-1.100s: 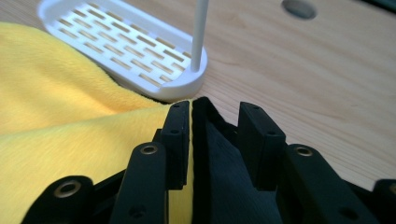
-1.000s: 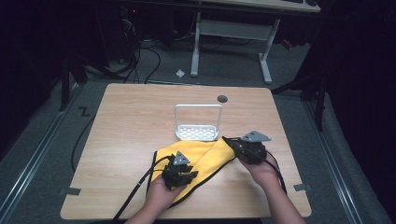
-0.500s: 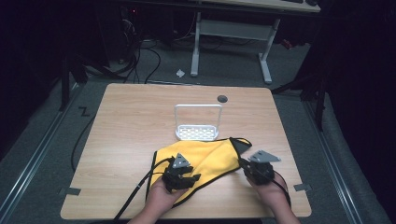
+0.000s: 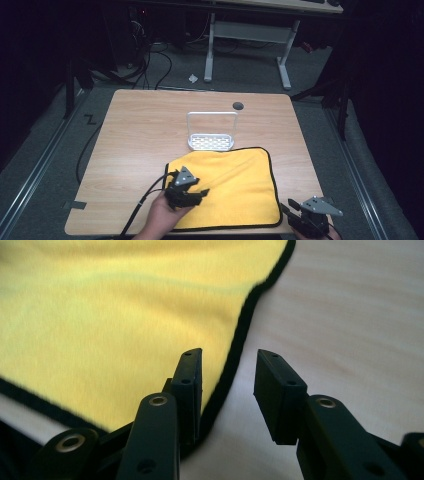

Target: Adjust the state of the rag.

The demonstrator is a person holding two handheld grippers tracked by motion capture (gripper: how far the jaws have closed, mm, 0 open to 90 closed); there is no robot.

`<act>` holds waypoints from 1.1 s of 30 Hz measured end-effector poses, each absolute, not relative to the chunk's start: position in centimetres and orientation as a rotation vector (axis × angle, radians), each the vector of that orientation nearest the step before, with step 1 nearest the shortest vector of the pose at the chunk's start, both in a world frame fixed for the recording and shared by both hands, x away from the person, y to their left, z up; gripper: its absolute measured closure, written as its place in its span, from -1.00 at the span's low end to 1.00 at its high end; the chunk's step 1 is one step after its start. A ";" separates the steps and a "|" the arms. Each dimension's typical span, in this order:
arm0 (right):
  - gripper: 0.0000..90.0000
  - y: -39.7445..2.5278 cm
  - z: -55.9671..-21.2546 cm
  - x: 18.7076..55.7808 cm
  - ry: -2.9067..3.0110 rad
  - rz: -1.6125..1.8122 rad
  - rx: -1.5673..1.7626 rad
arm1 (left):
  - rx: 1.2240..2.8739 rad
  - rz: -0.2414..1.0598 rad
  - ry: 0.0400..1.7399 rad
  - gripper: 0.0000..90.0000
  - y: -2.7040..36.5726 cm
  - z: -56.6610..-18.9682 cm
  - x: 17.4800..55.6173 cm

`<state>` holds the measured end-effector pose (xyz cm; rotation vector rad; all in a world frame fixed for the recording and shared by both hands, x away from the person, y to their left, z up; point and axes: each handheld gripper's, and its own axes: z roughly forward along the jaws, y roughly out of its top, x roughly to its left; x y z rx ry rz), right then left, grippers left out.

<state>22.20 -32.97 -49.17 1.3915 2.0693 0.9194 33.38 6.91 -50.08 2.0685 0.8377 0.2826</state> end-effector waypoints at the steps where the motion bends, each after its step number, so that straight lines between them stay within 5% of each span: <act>1: 0.44 -32.6 -49.0 23.2 2.073 0.904 1.375 | 2.069 0.313 0.869 0.21 7.9 -50.2 34.1; 2: 0.44 -31.7 -49.0 25.7 2.091 0.893 1.371 | 2.070 0.306 0.937 0.39 9.6 -50.8 35.3; 9: 0.44 -28.9 -50.9 33.2 2.153 0.775 1.401 | 2.113 0.222 0.946 0.41 9.4 -52.9 34.5; 15: 0.45 -30.0 -51.8 32.5 2.155 0.728 1.418 | 2.113 0.176 0.861 0.27 8.6 -52.0 32.7; 21: 0.45 -31.9 -52.0 31.9 2.122 0.756 1.449 | 1.913 0.255 1.059 0.24 12.5 -51.0 37.2; 27: 0.49 -31.8 -52.1 32.2 2.117 0.770 1.434 | 1.963 0.064 1.107 0.20 11.2 -52.8 40.1; 29: 0.49 -32.0 -52.2 32.1 2.108 0.789 1.443 | 1.999 0.107 1.067 0.71 10.2 -52.6 39.2; 31: 0.49 -32.0 -52.2 32.1 2.104 0.793 1.442 | 1.999 0.160 0.980 0.71 9.1 -51.5 37.5; 33: 0.50 -31.9 -52.3 32.0 2.098 0.795 1.442 | 2.086 0.128 0.783 0.35 6.3 -50.4 34.5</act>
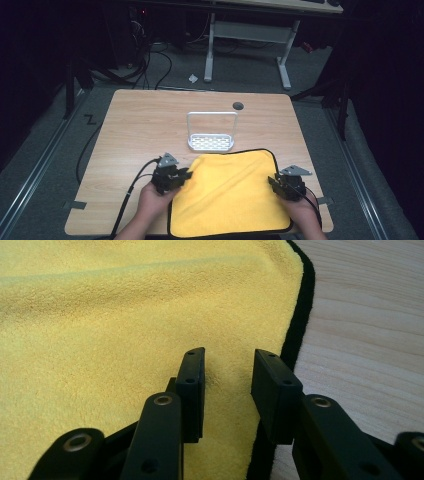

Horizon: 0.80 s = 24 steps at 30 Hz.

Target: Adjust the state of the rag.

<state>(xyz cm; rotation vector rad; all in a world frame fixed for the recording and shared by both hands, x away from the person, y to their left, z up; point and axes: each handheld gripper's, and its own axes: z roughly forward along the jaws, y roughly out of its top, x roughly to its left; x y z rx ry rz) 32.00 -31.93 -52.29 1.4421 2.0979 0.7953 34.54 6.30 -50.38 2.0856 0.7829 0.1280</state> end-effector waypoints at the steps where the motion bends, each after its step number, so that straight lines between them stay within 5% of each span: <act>1: 0.50 -31.9 -52.3 32.0 2.098 0.795 1.442 | 2.086 0.128 0.783 0.21 6.3 -50.4 34.5; 6: 0.50 -31.9 -52.4 31.9 2.091 0.803 1.443 | 2.149 0.189 0.650 0.13 4.3 -50.2 31.9; 10: 0.50 -31.9 -52.4 31.9 2.089 0.801 1.442 | 1.943 0.291 0.844 0.35 7.9 -49.5 34.9; 17: 0.50 -32.0 -52.4 31.8 2.089 0.810 1.447 | 1.764 0.250 1.105 0.70 12.8 -50.8 39.9; 24: 0.50 -32.1 -52.4 31.8 2.091 0.818 1.441 | 2.004 0.197 1.080 0.84 11.6 -53.0 40.6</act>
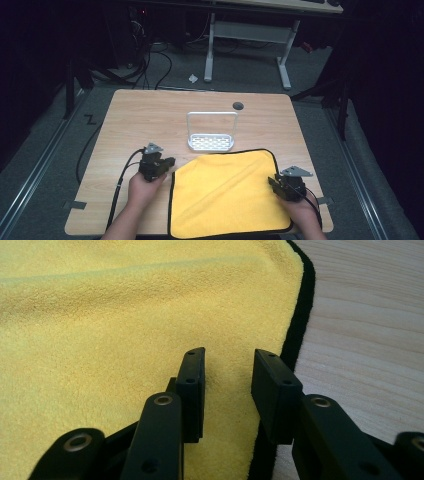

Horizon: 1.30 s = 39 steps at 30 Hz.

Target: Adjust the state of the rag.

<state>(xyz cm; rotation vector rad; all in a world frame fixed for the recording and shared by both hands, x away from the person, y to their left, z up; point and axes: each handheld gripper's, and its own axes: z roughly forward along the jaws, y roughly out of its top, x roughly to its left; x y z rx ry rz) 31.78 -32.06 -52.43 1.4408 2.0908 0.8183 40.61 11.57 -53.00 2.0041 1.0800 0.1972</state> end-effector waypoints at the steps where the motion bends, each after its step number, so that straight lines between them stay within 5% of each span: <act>1: 0.50 -32.1 -52.4 31.8 2.090 0.819 1.441 | 2.009 0.183 1.060 0.78 11.1 -53.0 40.4; 8: 0.50 -32.1 -52.4 31.8 2.088 0.819 1.441 | 2.059 0.099 0.915 0.09 7.4 -52.1 38.5; 14: 0.50 -32.1 -52.5 31.7 2.087 0.821 1.439 | 2.141 0.162 0.873 -0.12 5.2 -52.8 37.5; 16: 0.50 -32.1 -52.5 31.7 2.087 0.821 1.439 | 2.144 0.154 0.868 -0.04 4.9 -52.8 37.4; 21: 0.50 -32.1 -52.5 31.7 2.086 0.821 1.439 | 2.138 0.167 0.837 0.60 5.9 -51.8 37.3; 34: 0.50 -31.9 -52.4 31.7 2.083 0.803 1.440 | 2.039 0.265 0.906 0.62 11.1 -49.0 38.5; 39: 0.50 -31.8 -52.4 31.8 2.080 0.792 1.442 | 2.091 0.353 0.983 0.45 12.8 -50.1 40.2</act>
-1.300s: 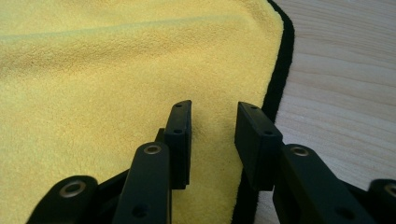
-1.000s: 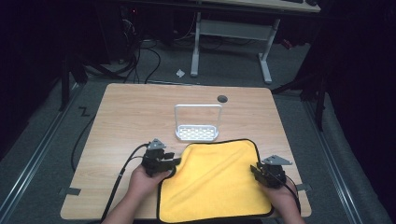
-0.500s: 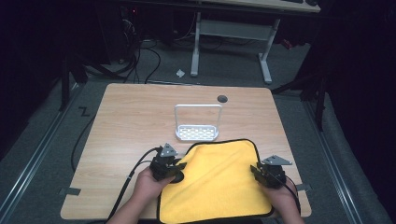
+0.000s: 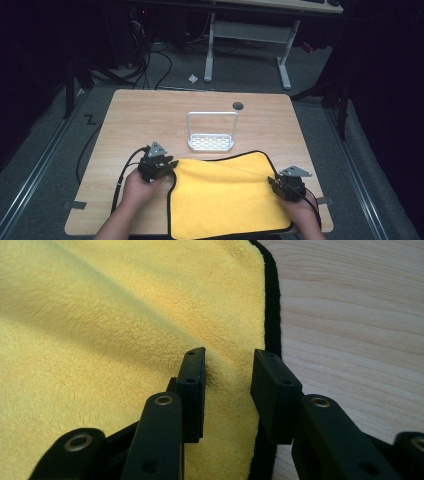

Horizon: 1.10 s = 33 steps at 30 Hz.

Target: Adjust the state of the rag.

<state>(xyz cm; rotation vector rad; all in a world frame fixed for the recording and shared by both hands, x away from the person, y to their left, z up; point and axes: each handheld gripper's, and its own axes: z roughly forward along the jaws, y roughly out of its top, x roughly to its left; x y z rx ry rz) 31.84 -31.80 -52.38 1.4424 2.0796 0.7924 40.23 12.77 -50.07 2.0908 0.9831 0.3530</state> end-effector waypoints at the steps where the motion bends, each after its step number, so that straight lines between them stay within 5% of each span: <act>1: 0.50 -31.8 -52.4 31.9 2.078 0.788 1.444 | 2.076 0.317 0.977 0.34 13.1 -50.2 40.3; 7: 0.51 -31.7 -52.4 32.3 2.066 0.772 1.443 | 1.978 0.223 1.016 0.30 14.3 -50.9 40.1; 16: 0.50 -33.6 -52.3 33.8 1.993 0.733 1.528 | 2.203 0.328 0.905 0.12 10.4 -52.6 38.0; 25: 0.54 -33.4 -52.3 33.2 1.992 0.723 1.505 | 1.919 0.207 1.042 0.24 12.3 -50.7 40.3; 28: 0.55 -33.4 -52.4 33.1 1.989 0.729 1.505 | 1.983 0.178 1.101 0.33 11.5 -51.9 41.4; 33: 0.55 -33.3 -52.4 33.0 1.990 0.724 1.495 | 2.058 0.237 1.078 0.13 10.0 -52.8 40.2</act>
